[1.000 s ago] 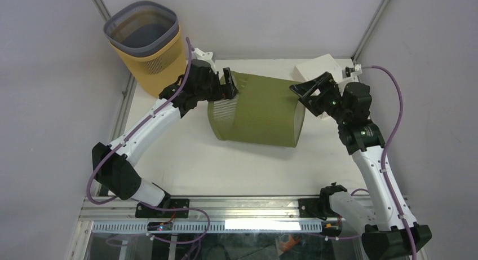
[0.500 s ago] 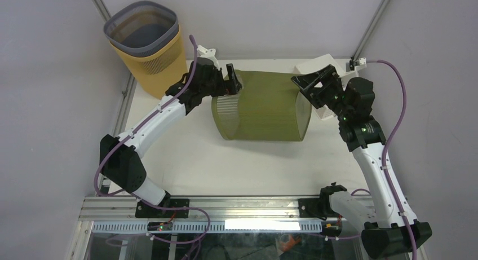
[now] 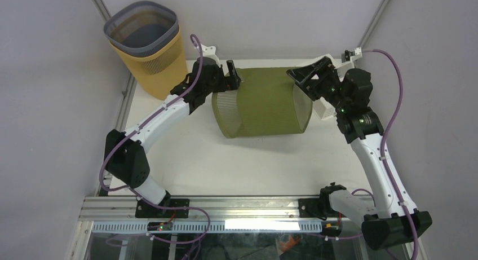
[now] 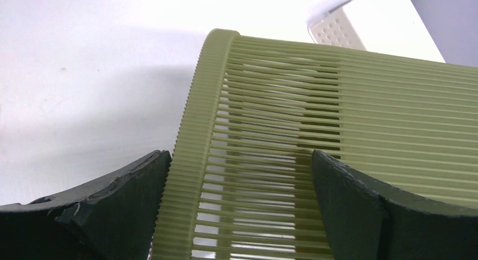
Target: Turn the large container upside down
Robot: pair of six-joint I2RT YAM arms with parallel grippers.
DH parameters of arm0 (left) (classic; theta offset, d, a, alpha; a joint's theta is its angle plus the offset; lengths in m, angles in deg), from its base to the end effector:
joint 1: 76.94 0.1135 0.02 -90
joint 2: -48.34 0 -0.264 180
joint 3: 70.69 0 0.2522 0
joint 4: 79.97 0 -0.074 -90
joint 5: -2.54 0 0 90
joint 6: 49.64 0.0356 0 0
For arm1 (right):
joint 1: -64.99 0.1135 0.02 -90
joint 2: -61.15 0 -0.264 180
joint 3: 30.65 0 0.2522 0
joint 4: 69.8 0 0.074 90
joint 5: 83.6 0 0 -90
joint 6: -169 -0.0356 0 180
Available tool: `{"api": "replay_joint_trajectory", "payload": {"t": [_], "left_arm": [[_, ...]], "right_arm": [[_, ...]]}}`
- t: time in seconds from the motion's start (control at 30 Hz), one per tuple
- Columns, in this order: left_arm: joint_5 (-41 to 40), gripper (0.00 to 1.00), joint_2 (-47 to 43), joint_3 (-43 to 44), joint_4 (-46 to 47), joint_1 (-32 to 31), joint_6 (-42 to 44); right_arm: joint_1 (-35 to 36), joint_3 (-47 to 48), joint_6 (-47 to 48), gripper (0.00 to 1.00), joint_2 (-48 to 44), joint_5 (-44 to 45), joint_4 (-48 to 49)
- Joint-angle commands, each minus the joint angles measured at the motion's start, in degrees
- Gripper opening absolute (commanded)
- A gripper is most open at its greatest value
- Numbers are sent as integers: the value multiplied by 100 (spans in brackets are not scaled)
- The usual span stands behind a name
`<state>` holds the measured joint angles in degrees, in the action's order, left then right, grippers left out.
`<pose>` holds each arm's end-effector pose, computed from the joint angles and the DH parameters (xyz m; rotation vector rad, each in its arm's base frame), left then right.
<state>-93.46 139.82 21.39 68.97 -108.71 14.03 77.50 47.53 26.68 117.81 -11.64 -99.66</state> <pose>0.3193 -0.1934 0.3246 0.0374 2.1386 -0.4959 0.2087 0.0576 0.4109 0.3853 1.7982 1.0881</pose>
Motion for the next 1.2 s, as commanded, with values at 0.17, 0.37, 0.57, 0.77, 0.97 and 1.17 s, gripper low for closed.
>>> {"api": "replay_joint_trajectory", "payload": {"t": [0.17, 0.37, 0.57, 0.77, 0.97, 1.17], "left_arm": [[248, 99, 694, 47, -1093, -275, 384], [141, 99, 712, 194, -1096, -267, 345], [99, 99, 530, 68, -1124, -192, 214], [182, 99, 126, 147, -1296, -120, 174], [159, 99, -481, 212, -1510, -50, 184], [105, 99, -1340, -48, -1700, 51, 122]], "right_arm": [[549, 1213, 18, 74, 771, -904, 1415], [754, 1322, 130, 74, 1182, -812, 1510], [770, 1346, 465, 74, 1244, -667, 968], [770, 2603, 1748, 79, 1246, 284, -1132], [770, 3044, 3063, 80, 586, 2421, -2907], [769, 1888, 2915, 80, -562, 3655, -3727]]}}
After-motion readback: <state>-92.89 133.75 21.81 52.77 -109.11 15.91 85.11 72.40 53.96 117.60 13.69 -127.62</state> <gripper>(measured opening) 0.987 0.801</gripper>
